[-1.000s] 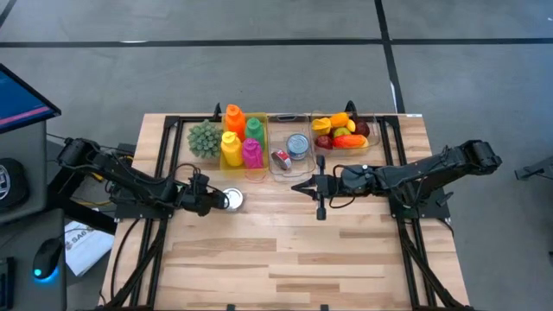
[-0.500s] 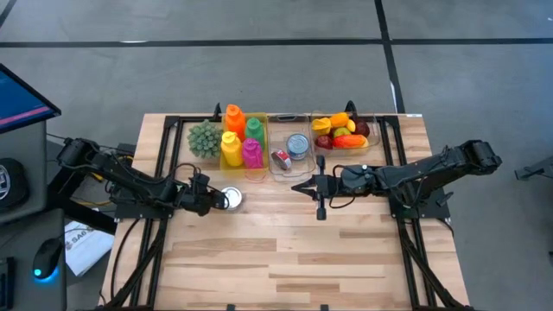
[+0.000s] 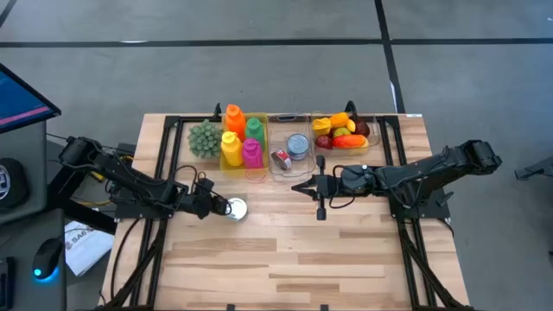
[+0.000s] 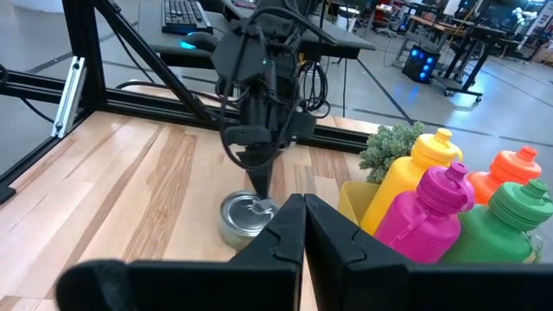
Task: Pick & Place Food Item
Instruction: Put the green tuna can into the left transparent bin
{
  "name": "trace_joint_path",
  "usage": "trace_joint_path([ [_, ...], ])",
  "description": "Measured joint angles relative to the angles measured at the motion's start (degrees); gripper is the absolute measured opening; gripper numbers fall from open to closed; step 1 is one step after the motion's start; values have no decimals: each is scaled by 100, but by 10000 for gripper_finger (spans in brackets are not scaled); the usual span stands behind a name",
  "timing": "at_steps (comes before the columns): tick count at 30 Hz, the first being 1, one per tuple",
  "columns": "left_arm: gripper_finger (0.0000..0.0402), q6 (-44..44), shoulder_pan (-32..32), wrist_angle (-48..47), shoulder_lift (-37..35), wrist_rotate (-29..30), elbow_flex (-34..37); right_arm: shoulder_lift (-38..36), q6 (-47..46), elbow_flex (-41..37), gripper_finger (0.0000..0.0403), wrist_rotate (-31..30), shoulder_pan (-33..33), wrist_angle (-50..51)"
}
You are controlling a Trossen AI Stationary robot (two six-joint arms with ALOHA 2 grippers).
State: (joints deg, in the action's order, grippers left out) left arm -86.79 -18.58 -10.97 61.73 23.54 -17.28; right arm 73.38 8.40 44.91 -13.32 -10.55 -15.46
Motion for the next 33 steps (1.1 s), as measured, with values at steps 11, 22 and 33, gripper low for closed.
trace_joint_path([
  [11,1,-194,-430,1237,800,108,-9,0,13,0,4,0,0,15],
  [22,7,-123,-576,1664,1064,267,-15,0,12,0,4,0,1,17],
  [33,82,101,-576,1634,964,257,-1,0,11,0,4,0,2,4],
])
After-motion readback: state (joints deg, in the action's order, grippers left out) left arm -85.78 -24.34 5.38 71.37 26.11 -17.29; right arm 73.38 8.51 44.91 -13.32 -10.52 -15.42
